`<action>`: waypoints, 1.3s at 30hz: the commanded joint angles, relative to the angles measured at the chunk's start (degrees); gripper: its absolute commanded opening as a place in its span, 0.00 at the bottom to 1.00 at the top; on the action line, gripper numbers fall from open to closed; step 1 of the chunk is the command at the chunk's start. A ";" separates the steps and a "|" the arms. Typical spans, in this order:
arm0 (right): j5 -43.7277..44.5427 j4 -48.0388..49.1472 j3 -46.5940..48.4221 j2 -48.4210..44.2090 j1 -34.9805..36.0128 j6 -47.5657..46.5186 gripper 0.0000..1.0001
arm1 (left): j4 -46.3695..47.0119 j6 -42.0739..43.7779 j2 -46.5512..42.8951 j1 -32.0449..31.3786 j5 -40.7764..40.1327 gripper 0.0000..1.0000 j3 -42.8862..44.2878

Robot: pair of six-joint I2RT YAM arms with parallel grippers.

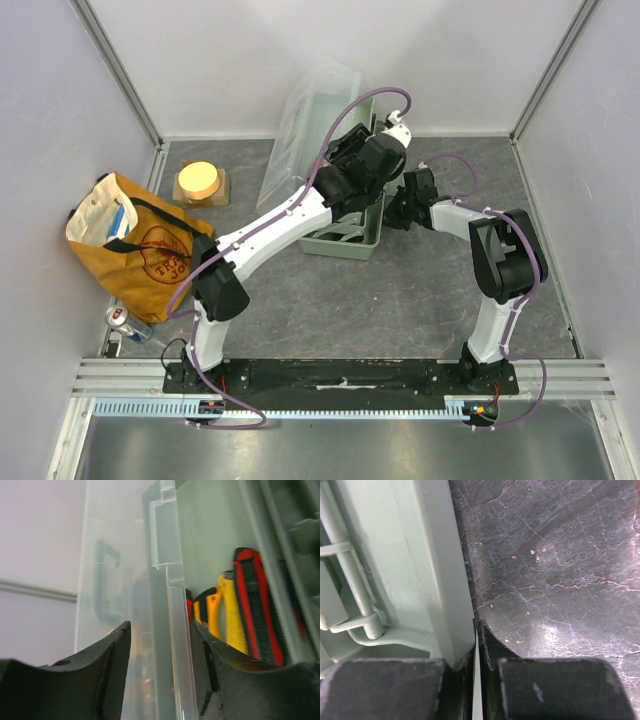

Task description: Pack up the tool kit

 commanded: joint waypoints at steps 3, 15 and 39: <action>-1.07 0.78 2.03 0.43 -1.02 2.20 0.12 | -8.75 -16.79 -4.76 -1.68 24.91 0.63 6.01; -1.78 4.29 -8.87 -8.26 -9.37 5.45 0.33 | -5.78 -32.00 -17.77 9.82 55.81 0.69 -0.12; -18.82 55.96 -12.58 9.20 -19.13 37.43 0.52 | 2.02 -46.08 -12.32 35.59 78.83 0.74 -16.90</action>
